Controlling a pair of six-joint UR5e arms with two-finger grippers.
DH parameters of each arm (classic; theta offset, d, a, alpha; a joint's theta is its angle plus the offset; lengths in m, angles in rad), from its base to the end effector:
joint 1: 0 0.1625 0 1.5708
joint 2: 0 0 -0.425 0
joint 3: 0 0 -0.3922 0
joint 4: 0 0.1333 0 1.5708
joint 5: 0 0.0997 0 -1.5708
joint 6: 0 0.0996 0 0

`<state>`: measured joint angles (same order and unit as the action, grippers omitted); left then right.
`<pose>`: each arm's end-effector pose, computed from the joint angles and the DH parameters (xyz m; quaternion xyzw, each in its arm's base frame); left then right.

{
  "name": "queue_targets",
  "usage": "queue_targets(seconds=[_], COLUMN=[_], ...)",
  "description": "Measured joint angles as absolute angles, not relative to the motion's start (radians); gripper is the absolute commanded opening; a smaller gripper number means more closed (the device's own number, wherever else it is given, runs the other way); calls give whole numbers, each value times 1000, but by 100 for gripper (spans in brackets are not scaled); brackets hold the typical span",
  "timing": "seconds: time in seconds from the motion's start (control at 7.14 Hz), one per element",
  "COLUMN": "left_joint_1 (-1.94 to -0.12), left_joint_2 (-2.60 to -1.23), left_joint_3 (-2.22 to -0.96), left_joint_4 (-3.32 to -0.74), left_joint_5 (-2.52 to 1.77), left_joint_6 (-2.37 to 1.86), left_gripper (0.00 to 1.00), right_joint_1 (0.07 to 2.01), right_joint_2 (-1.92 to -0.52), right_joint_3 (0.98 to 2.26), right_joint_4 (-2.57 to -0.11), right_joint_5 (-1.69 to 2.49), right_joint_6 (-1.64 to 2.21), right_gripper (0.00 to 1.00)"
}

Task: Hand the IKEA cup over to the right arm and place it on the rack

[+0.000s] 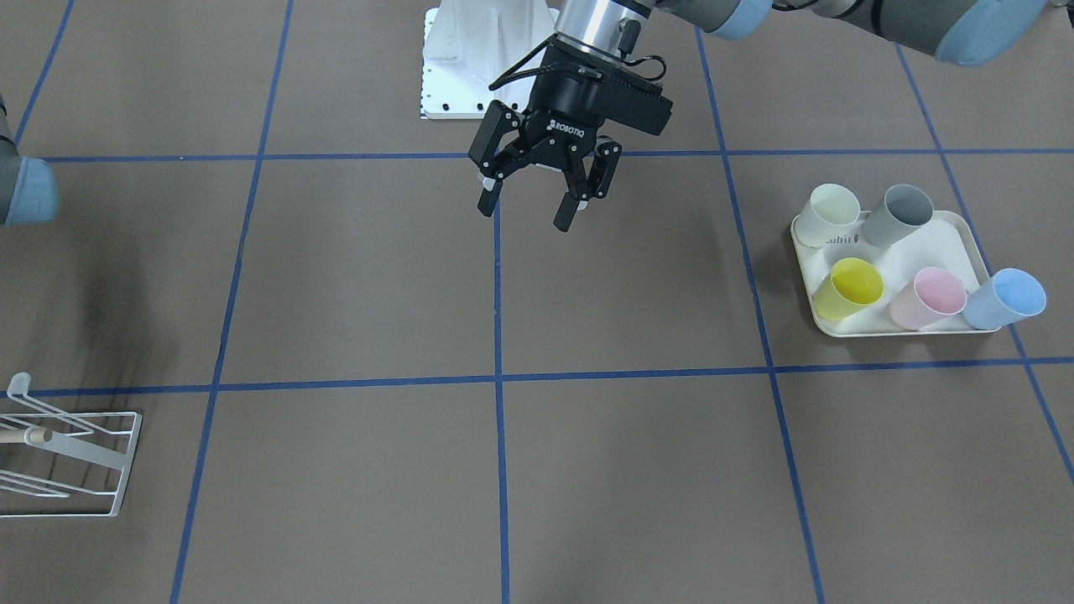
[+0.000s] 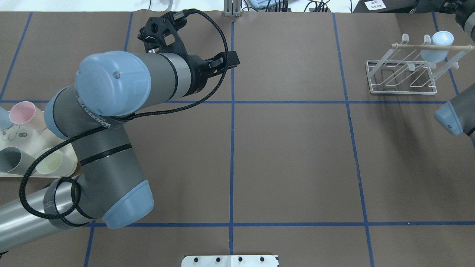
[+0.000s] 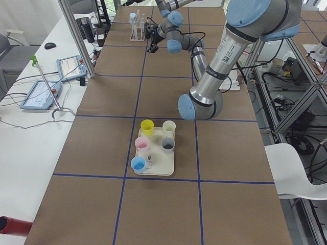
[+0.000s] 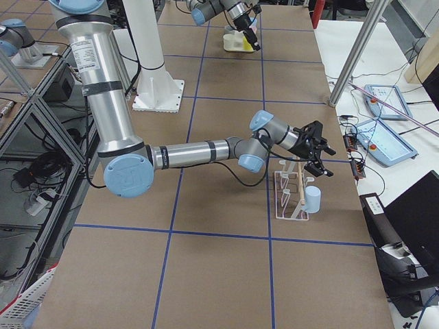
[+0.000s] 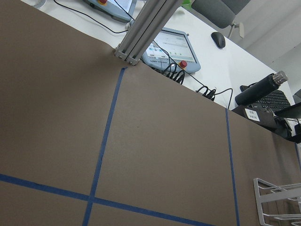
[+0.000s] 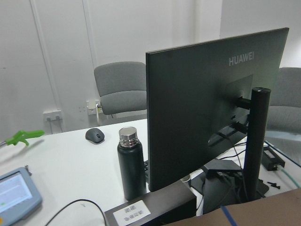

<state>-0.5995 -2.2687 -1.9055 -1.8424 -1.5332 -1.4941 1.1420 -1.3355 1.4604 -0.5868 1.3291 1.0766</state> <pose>0.4151 -0.4497 0.0814 0.2154 0.5674 -0.2164 0.7647 -0.1145 -0.6285 0.4808 0.4515 -0.2825 0.3288 0.7799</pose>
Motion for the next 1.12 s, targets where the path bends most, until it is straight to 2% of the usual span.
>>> queue_targets(seconds=[0.56,1.12], left_joint_1=[-770,-1048], left_joint_2=[-2257,-2001], left_joint_3=[-1980,-1995], left_joint_4=[-1541,-1462], left_joint_5=[-1730,-2098], left_joint_6=[-1208,-725], left_gripper=[100,100], right_joint_1=[1143,1120], right_joint_2=[-1346,-1352], right_joint_3=[1757,1938], right_joint_4=[-796,-842], right_joint_5=[1575,1814], right_joint_6=[1373,1629], right_gripper=[99,99])
